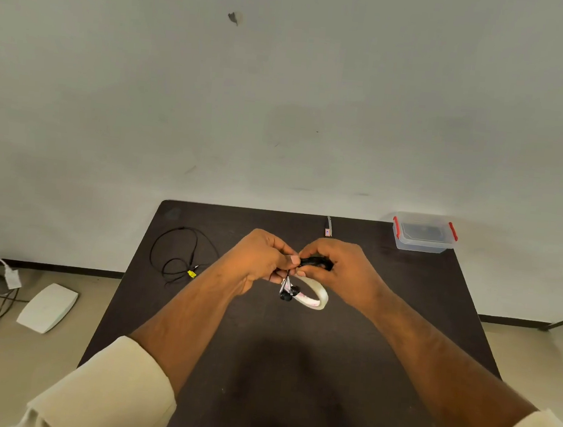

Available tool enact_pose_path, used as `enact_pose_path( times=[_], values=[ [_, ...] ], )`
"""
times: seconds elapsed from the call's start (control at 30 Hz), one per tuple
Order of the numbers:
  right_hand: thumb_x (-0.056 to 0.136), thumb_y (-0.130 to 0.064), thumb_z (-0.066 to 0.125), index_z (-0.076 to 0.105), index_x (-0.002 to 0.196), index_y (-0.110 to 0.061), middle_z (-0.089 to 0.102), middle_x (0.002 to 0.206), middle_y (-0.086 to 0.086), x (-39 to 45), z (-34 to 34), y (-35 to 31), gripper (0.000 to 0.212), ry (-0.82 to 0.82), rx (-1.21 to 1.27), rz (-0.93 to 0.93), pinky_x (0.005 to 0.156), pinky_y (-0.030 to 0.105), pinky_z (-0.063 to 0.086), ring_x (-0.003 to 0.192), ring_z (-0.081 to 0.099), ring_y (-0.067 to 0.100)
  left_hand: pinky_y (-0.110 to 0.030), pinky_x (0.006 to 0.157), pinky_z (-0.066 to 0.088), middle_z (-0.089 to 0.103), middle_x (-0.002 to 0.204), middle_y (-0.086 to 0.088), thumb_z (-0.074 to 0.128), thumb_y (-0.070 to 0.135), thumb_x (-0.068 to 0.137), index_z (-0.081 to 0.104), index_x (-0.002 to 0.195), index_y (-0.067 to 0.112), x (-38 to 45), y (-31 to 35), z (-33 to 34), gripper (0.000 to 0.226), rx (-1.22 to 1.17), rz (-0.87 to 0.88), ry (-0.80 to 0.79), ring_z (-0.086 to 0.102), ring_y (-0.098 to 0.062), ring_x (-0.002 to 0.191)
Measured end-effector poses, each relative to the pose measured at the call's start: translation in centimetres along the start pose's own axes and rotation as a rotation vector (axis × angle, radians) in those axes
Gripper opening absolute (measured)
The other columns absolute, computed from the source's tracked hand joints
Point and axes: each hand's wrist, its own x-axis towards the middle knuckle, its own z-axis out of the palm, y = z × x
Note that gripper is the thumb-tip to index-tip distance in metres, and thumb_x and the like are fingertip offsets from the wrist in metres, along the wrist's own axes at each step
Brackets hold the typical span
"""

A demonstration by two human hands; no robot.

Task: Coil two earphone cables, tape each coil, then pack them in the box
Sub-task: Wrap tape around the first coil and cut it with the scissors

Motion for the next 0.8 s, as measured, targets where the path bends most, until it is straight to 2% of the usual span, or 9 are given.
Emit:
enact_pose_path(
  times=[0.1,0.23,0.3,0.4,0.47,0.5,0.57,0.7,0.8],
  values=[
    [0.088,-0.021,0.068,0.069,0.100,-0.013,0.070,0.090,-0.002,0.3,-0.4,0.1,0.015,-0.046,-0.229,-0.136,0.076,0.027,0.051,0.082,0.062,0.009,-0.022,0.056,0.053,0.069,0.068,-0.006,0.068,0.005,0.086,0.073,0.086,0.003,0.0,0.2,0.2,0.005,-0.029,-0.033,-0.016,0.059,-0.010,0.059],
    [0.094,-0.019,0.059,0.069,0.113,-0.011,0.072,0.098,0.003,0.4,0.2,0.4,0.023,-0.025,-0.367,-0.196,0.084,0.034,0.051,0.093,0.064,0.019,-0.023,0.056,0.053,0.070,0.071,-0.008,0.067,0.002,0.086,0.071,0.090,0.002,0.2,0.6,0.1,0.006,-0.056,-0.057,-0.042,0.060,-0.011,0.058],
    [0.093,-0.018,0.060,0.070,0.112,-0.009,0.072,0.096,0.005,0.2,0.4,0.5,0.023,0.012,-0.386,-0.205,0.082,0.036,0.052,0.091,0.065,0.021,-0.024,0.056,0.054,0.071,0.073,-0.009,0.067,-0.001,0.085,0.066,0.102,0.006,0.3,0.7,0.0,0.018,-0.076,-0.058,-0.058,0.061,-0.012,0.059],
    [0.092,-0.014,0.062,0.071,0.109,-0.009,0.071,0.095,0.005,0.0,0.6,0.7,0.020,0.022,-0.371,-0.202,0.081,0.031,0.051,0.090,0.064,0.018,-0.030,0.065,0.055,0.071,0.075,-0.012,0.068,-0.003,0.084,0.049,0.117,0.014,0.5,0.6,-0.5,0.042,-0.123,-0.052,-0.107,0.062,-0.017,0.066],
    [0.094,-0.014,0.059,0.069,0.108,-0.010,0.068,0.095,0.003,0.1,0.6,0.7,0.018,-0.008,-0.336,-0.173,0.080,0.019,0.045,0.087,0.058,0.011,-0.032,0.069,0.055,0.073,0.077,-0.012,0.069,-0.004,0.083,0.046,0.119,0.016,0.6,0.7,-0.8,0.047,-0.123,-0.016,-0.148,0.065,-0.019,0.073],
    [0.094,-0.013,0.058,0.068,0.107,-0.010,0.066,0.094,0.002,0.1,0.7,0.6,0.017,-0.029,-0.316,-0.151,0.079,0.012,0.040,0.085,0.053,0.006,-0.030,0.068,0.057,0.073,0.077,-0.012,0.069,-0.004,0.083,0.045,0.120,0.015,0.6,0.7,-1.0,0.048,-0.107,0.008,-0.164,0.067,-0.019,0.075],
    [0.094,-0.012,0.057,0.067,0.104,-0.010,0.061,0.092,0.000,0.4,0.6,0.5,0.014,-0.072,-0.267,-0.086,0.074,0.007,0.037,0.079,0.049,0.002,-0.027,0.064,0.057,0.073,0.077,-0.011,0.068,-0.003,0.084,0.043,0.122,0.015,0.7,0.9,-1.0,0.049,-0.075,0.037,-0.183,0.070,-0.018,0.076],
    [0.094,-0.013,0.057,0.065,0.096,-0.013,0.058,0.088,-0.002,1.1,0.1,0.0,0.007,-0.089,-0.115,0.081,0.068,0.010,0.038,0.076,0.052,0.002,-0.038,0.070,0.059,0.074,0.087,-0.016,0.064,0.014,0.091,0.045,0.121,0.015,1.2,0.7,-1.7,0.035,-0.249,-0.003,-0.208,0.071,-0.025,0.080],
    [0.095,-0.016,0.056,0.063,0.090,-0.017,0.059,0.082,-0.008,1.5,-0.2,-0.3,0.009,-0.018,-0.032,0.172,0.062,0.011,0.040,0.070,0.053,0.003,-0.035,0.057,0.058,0.071,0.081,-0.020,0.049,0.028,0.099,0.052,0.116,0.009,1.3,-1.1,-2.7,0.026,-0.519,-0.109,-0.184,0.070,-0.028,0.067]
  ],
)
